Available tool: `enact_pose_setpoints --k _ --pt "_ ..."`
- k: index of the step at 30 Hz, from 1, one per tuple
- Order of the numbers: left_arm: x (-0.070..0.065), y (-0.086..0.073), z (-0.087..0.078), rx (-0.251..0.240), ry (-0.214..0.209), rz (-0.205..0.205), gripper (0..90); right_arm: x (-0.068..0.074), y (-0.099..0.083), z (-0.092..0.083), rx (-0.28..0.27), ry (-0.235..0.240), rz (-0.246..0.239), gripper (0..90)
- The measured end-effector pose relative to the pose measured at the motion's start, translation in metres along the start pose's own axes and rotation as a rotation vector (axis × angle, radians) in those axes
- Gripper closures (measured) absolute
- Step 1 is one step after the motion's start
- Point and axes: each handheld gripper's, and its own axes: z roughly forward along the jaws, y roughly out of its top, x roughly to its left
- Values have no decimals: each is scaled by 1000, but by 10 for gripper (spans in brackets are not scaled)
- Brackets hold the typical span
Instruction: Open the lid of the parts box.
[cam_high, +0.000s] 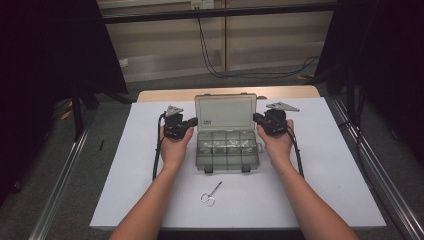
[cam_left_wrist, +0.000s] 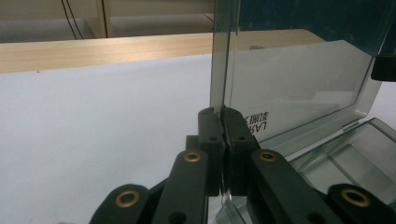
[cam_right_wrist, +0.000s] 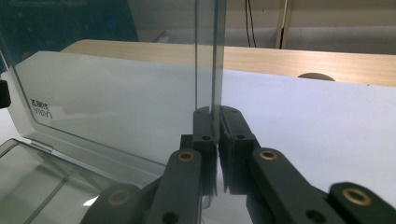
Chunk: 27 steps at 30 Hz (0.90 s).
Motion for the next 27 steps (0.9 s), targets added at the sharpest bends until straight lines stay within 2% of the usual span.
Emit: enact_pose_setpoints --k 3,5,9,10,12,13,15,18,20,23,27 --pt "3 1 2 9 -11 -14 883 -2 1 2 11 6 10 862" --pt "7 4 4 31 -31 -46 884 -5 4 6 34 14 27 861" --pt "8 6 6 48 -23 -49 884 -6 6 9 52 14 33 860" --pt "8 6 7 44 -29 -71 884 -6 6 10 56 15 37 860" --pt "11 7 8 61 -39 -74 884 -8 7 11 64 22 46 859" --pt "10 7 9 54 -37 -94 885 -10 7 13 68 30 62 859" --pt "13 7 9 65 -42 -92 886 -10 7 13 70 35 67 859" --pt "14 9 11 71 -54 -119 886 -14 8 16 82 47 88 857" --pt "17 10 12 91 -58 -114 885 -15 8 18 90 54 91 855" --pt "20 11 14 108 -77 -132 885 -16 9 19 94 53 96 854" --pt "22 11 17 118 -82 -157 885 -17 9 22 109 49 93 852"
